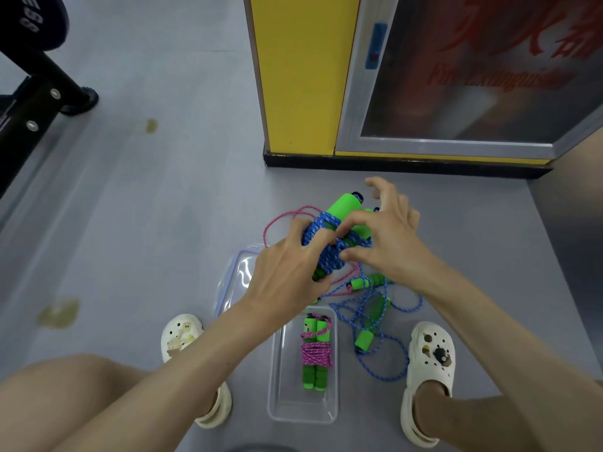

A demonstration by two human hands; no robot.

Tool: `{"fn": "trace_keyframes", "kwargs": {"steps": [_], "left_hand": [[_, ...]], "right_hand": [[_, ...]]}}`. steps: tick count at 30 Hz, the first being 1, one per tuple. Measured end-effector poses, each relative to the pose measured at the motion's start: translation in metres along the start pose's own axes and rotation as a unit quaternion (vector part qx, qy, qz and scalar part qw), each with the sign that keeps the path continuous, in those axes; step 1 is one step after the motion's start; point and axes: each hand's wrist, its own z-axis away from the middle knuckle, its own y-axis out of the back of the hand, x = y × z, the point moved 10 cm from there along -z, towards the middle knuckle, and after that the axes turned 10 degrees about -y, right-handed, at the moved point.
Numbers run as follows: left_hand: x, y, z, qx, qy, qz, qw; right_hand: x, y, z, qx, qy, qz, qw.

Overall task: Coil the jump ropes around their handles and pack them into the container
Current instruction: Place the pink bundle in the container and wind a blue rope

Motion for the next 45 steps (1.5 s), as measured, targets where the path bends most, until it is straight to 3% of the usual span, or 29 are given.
{"fn": "trace_keyframes", "kwargs": {"steps": [11,19,24,32,38,45], "left_hand": [[0.010,0.007,0.001,0.053,-0.034,0.079,0.995],[0.018,0.004,-0.004,0.015,-0.094,0.044,0.994],[0.012,0.005,-0.001,0.038,-0.073,0.060,0.995],[0.010,0.004,0.003,0.035,-0.062,0.066,0.995],[0.011,-0.003,0.003,0.011,-0.084,0.064,0.994],[0.010,-0.010,0.007,-0.010,-0.087,0.043,0.995]], "right_hand": [[0.002,-0.009,0.004,-0.101,0.019,-0.041,0.994],[0.015,-0.006,0.006,-0.025,-0.014,-0.006,1.000],[0.013,0.000,0.008,0.002,-0.017,-0.042,0.999],[0.014,-0.022,0.007,-0.071,-0.020,-0.064,0.995],[0.021,-0.023,0.007,-0.053,-0.016,-0.023,0.998],[0.025,-0.030,0.014,-0.038,-0.031,-0.071,0.996]]}}
